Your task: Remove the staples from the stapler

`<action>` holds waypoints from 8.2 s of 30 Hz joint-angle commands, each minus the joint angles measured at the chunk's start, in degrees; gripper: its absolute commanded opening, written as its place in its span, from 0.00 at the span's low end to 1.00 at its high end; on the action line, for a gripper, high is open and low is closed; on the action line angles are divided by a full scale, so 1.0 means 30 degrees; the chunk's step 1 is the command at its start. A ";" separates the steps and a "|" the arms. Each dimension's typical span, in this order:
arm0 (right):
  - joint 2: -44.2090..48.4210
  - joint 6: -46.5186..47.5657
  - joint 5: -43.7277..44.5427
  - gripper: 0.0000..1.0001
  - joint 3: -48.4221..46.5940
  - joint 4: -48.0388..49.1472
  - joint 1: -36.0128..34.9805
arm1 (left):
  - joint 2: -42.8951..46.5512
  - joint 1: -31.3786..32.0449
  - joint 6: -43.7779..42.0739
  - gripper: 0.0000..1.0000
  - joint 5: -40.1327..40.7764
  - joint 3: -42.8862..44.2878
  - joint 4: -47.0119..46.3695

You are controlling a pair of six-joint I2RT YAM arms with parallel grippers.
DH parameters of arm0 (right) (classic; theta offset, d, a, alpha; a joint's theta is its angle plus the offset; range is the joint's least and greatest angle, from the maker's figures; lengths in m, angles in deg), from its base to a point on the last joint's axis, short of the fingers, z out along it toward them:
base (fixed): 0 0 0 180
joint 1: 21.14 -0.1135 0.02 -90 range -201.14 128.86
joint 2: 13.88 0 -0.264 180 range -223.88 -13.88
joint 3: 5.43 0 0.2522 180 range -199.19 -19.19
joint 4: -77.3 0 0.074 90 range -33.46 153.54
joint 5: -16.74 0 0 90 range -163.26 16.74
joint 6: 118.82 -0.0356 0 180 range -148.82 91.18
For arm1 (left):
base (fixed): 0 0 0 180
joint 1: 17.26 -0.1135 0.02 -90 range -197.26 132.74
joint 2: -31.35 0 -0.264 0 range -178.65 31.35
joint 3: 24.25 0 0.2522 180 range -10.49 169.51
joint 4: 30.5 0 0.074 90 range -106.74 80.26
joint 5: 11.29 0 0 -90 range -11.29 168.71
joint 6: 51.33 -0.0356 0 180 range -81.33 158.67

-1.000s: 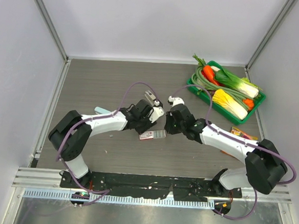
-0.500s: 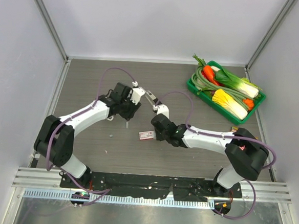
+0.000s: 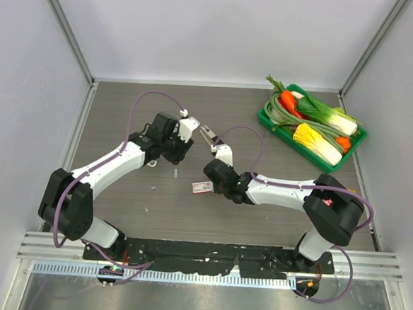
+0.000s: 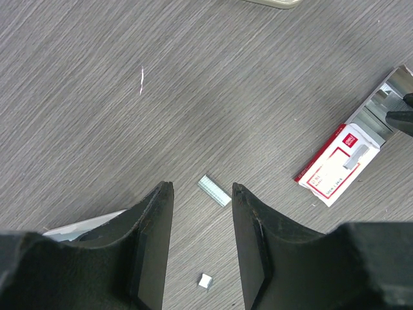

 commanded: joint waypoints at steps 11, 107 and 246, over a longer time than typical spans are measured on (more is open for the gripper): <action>-0.0416 -0.0547 -0.0124 0.01 -0.0701 0.1108 -0.0162 | 0.0376 0.0032 0.0083 0.45 -0.0021 -0.0310 -0.0388; 0.0933 0.1122 0.0405 0.18 -0.0583 0.1986 0.0130 | 0.0581 0.0003 0.0054 0.45 0.0096 -0.0281 -0.0212; -0.1156 0.0978 -1.2159 0.06 -0.4805 0.3919 0.2732 | 0.5093 -0.6266 -0.3665 0.48 -0.7924 -0.2712 -0.0443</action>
